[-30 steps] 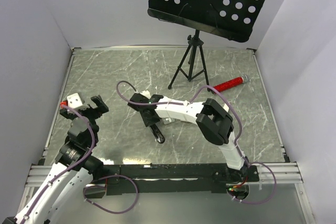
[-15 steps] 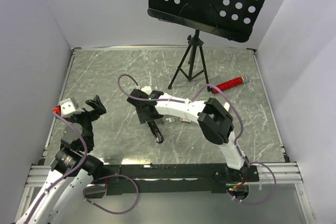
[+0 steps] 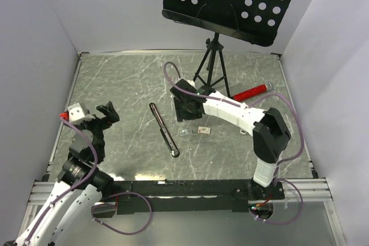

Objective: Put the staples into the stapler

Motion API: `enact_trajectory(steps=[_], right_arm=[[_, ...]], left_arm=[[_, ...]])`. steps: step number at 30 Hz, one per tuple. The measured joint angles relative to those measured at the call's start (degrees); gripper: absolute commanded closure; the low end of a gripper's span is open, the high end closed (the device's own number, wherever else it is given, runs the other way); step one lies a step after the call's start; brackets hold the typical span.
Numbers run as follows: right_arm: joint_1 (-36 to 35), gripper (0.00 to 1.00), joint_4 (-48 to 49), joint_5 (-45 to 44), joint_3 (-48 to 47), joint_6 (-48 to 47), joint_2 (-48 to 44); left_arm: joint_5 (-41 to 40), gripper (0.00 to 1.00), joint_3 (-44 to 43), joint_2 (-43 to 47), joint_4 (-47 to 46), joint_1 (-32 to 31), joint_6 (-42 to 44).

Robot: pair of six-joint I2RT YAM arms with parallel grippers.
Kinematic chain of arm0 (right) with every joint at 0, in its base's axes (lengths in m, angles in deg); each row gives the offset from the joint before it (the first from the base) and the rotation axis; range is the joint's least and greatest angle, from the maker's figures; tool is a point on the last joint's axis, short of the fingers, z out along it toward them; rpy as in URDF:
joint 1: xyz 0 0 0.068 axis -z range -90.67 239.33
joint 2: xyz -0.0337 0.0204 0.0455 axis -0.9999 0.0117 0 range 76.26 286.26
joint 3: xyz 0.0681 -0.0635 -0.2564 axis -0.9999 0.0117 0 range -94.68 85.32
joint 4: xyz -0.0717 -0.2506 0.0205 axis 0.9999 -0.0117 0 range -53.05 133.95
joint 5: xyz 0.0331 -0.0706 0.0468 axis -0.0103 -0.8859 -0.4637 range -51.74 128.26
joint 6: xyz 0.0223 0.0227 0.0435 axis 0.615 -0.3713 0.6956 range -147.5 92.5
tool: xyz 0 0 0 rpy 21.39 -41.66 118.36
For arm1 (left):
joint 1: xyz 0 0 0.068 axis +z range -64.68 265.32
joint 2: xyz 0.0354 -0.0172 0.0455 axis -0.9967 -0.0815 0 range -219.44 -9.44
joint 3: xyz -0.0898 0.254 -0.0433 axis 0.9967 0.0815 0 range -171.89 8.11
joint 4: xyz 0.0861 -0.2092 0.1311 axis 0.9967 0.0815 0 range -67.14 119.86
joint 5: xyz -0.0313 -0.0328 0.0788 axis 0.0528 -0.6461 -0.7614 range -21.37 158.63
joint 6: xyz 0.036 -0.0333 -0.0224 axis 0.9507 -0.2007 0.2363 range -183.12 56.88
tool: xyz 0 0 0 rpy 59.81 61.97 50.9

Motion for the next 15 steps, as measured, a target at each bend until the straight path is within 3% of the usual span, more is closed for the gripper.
enact_trajectory(steps=[6, 15], right_arm=[[-0.22, 0.61, -0.90, -1.09, 0.70, -2.32, 5.20], [-1.20, 0.64, -0.74, -1.27, 0.68, -3.85, 9.94]], left_arm=[[0.09, 0.01, -1.20, -6.34, -9.70, 0.02, 2.62], [0.22, 0.01, 1.62, -8.02, -16.35, 0.50, 8.00]])
